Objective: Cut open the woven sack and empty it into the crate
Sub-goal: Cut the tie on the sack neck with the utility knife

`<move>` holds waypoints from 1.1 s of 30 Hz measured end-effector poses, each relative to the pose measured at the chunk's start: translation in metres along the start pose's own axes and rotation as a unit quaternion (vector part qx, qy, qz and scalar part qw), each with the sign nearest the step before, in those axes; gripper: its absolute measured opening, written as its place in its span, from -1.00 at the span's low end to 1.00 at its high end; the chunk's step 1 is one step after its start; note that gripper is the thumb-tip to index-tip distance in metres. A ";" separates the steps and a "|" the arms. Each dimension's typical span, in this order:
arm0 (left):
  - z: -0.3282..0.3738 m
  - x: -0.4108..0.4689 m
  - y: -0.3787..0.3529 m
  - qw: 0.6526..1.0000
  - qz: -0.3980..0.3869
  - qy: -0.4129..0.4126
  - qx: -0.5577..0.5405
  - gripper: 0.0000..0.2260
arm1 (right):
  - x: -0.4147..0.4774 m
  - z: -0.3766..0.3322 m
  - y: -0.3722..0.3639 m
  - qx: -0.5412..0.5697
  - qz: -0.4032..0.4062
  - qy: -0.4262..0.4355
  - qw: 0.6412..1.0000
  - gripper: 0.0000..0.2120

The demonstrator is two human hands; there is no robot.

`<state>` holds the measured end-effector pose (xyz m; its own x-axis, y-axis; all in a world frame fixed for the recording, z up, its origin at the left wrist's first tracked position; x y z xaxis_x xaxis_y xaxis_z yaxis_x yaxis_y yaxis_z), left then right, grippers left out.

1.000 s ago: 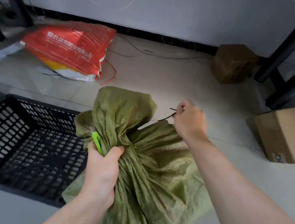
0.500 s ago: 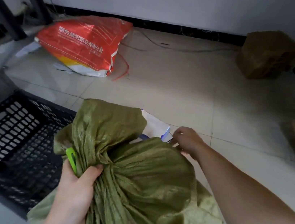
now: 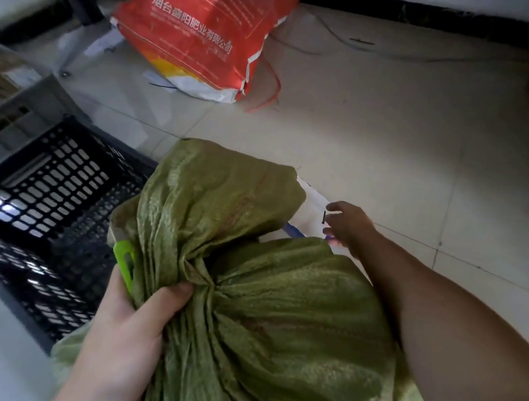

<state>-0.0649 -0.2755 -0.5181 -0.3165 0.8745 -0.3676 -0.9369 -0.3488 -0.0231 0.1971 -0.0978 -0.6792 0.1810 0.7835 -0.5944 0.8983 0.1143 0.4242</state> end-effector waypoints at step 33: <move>0.049 -0.041 -0.076 0.903 -0.420 0.018 -0.085 -0.73 | -0.292 -0.079 0.022 0.293 -0.001 0.145 0.945 -0.84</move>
<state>0.0115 -0.2683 -0.4558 0.5041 0.8440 -0.1831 -0.8064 0.3840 -0.4498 0.1327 -0.2759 -0.4422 0.1374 0.9281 -0.3460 0.9815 -0.1746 -0.0785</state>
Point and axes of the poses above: each hand's wrist, its own x-axis towards the middle knuckle, its own y-axis out of the back of the hand, z = x × y, the point moved 3 cm from there along x, towards the middle knuckle, and after that the axes turned 3 degrees about -y, right-handed, at the moved point
